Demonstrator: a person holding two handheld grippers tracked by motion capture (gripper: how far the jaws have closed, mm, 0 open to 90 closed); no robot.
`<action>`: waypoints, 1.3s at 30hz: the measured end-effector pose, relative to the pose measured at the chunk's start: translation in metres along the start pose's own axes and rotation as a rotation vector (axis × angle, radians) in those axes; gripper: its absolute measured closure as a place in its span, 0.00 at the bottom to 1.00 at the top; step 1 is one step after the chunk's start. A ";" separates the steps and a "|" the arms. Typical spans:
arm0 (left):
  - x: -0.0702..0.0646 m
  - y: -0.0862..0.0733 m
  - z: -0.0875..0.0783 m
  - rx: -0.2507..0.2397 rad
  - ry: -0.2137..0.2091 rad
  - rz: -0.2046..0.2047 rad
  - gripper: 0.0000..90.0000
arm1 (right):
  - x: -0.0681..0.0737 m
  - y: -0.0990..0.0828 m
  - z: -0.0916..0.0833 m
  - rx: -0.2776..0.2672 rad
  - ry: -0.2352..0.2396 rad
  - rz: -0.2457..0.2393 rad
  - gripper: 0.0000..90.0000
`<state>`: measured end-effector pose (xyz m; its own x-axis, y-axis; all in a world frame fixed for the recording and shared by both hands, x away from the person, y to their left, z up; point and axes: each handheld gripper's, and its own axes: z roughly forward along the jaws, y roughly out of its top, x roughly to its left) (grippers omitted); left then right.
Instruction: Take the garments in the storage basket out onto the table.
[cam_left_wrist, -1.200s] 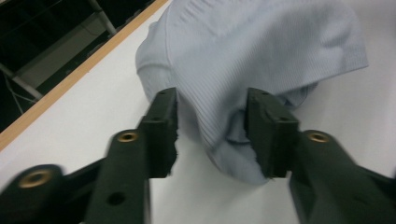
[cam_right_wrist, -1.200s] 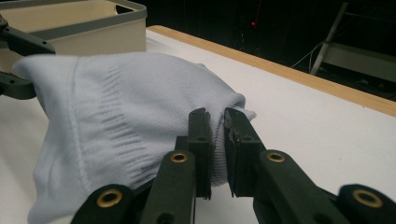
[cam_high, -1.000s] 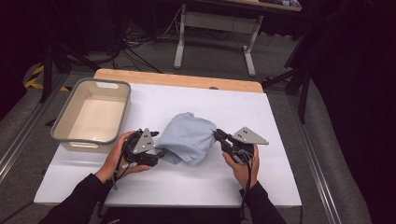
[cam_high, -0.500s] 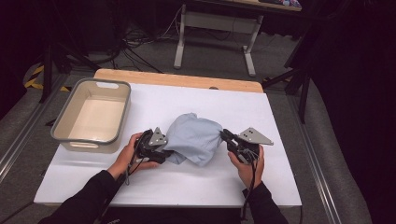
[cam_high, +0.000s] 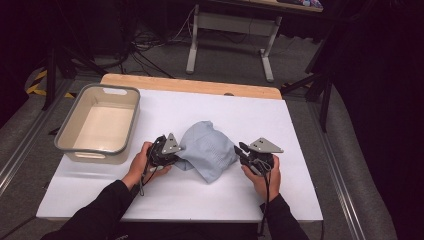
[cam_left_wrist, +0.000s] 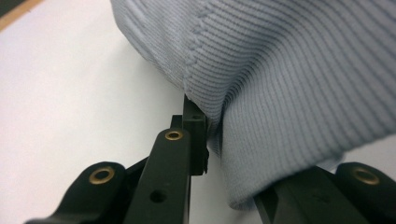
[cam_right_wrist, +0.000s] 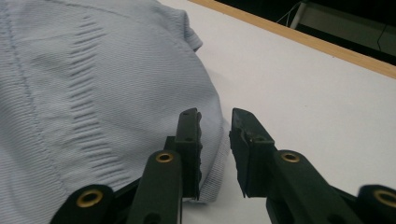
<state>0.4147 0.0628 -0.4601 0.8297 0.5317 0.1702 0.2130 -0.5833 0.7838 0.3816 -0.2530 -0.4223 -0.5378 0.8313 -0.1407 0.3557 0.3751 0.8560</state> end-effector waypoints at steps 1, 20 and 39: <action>0.000 0.001 -0.002 -0.009 0.012 0.005 0.90 | 0.001 0.000 0.000 -0.001 0.002 -0.004 0.79; 0.009 0.021 -0.055 -0.229 0.146 -0.005 0.94 | 0.051 0.004 0.040 0.062 0.206 -0.096 0.82; 0.011 0.054 -0.067 -0.358 0.140 0.021 0.94 | 0.076 0.021 0.062 -0.038 0.265 -0.051 0.80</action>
<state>0.4009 0.0785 -0.3761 0.7481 0.6153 0.2486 -0.0170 -0.3568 0.9340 0.3960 -0.1568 -0.4464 -0.7376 0.6732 -0.0534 0.2964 0.3938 0.8701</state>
